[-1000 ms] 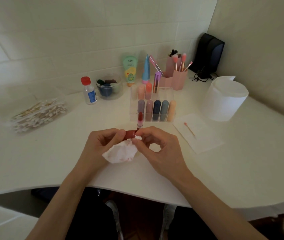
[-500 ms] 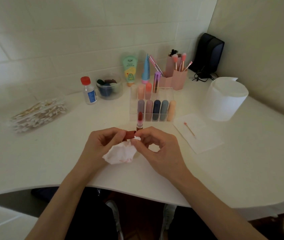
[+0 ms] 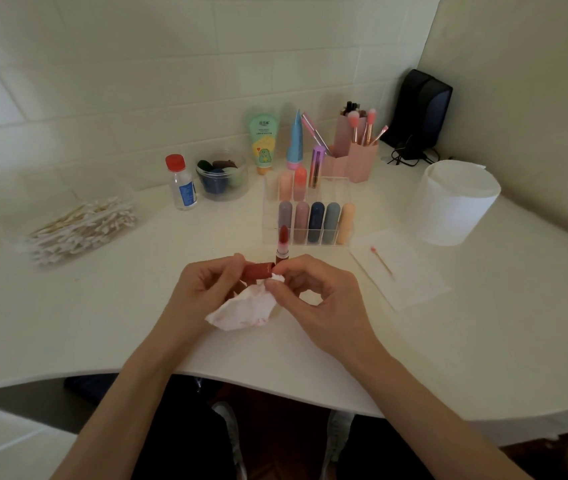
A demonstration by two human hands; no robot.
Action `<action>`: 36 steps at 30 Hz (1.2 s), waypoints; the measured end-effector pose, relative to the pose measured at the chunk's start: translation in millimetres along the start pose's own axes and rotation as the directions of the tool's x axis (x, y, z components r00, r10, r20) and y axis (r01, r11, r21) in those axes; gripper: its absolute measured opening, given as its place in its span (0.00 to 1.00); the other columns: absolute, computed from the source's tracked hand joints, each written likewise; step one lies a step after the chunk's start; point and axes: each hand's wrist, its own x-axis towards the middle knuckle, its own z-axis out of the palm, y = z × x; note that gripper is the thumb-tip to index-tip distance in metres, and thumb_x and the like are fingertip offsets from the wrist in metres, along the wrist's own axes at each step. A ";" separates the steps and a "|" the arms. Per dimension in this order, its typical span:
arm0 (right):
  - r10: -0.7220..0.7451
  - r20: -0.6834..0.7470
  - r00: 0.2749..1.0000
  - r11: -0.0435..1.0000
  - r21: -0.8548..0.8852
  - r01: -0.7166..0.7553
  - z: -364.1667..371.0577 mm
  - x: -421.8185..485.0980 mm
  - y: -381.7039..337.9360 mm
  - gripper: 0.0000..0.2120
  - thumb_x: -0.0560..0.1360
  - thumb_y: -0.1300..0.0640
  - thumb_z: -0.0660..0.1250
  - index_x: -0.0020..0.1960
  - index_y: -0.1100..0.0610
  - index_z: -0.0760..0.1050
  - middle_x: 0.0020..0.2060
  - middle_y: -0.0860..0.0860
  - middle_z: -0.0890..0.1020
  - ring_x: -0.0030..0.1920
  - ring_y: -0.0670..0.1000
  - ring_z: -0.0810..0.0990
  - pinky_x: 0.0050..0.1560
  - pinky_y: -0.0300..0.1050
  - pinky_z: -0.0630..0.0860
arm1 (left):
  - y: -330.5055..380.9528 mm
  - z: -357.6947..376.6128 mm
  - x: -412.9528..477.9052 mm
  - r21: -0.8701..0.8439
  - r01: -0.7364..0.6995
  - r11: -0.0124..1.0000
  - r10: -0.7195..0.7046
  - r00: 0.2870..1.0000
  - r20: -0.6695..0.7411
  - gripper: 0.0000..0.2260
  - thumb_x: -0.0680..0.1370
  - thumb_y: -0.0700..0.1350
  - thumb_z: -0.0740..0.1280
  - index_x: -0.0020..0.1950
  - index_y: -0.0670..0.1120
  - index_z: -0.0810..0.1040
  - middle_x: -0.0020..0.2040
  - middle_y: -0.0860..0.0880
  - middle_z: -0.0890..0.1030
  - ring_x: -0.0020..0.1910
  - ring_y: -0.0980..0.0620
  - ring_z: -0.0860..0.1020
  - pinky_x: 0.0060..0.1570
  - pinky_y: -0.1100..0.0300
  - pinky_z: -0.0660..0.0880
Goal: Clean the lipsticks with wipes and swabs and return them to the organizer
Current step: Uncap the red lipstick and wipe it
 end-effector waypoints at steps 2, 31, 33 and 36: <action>-0.009 0.003 1.000 1.000 -0.016 0.009 0.2 -0.7 0.5 0.06 0.76 0.61 0.76 0.52 0.58 0.84 0.40 0.49 0.86 0.38 0.50 0.83 0.42 0.39 0.79 | -0.3 -0.5 0.1 0.018 -0.019 1.000 0.019 1.000 -0.010 0.12 0.81 0.46 0.63 0.48 0.47 0.87 0.41 0.47 0.87 0.40 0.53 0.84 0.42 0.61 0.78; 0.004 -0.014 1.000 0.999 -0.047 -0.005 0.7 -1.0 -0.7 0.06 0.75 0.61 0.76 0.52 0.58 0.84 0.39 0.49 0.86 0.38 0.50 0.84 0.42 0.39 0.81 | -1.9 0.7 -0.5 -0.009 -0.031 0.999 0.031 1.000 0.003 0.08 0.78 0.44 0.73 0.55 0.45 0.85 0.49 0.48 0.87 0.46 0.45 0.85 0.49 0.52 0.80; -0.012 -0.020 1.000 0.999 -0.050 0.011 0.6 -0.8 -0.7 0.06 0.75 0.61 0.76 0.52 0.59 0.84 0.39 0.49 0.86 0.38 0.50 0.84 0.43 0.39 0.80 | -1.8 1.6 -0.8 0.006 0.018 1.000 -0.018 1.000 0.001 0.10 0.79 0.50 0.67 0.51 0.49 0.88 0.45 0.47 0.87 0.43 0.51 0.84 0.46 0.56 0.78; -0.019 -0.014 1.000 0.998 -0.062 0.018 1.6 -1.4 -0.1 0.06 0.75 0.62 0.76 0.51 0.59 0.84 0.38 0.49 0.86 0.37 0.49 0.84 0.42 0.39 0.80 | -1.4 0.5 -0.5 0.025 -0.014 1.000 0.014 1.000 0.005 0.11 0.80 0.48 0.65 0.47 0.52 0.88 0.42 0.43 0.87 0.41 0.52 0.83 0.42 0.58 0.77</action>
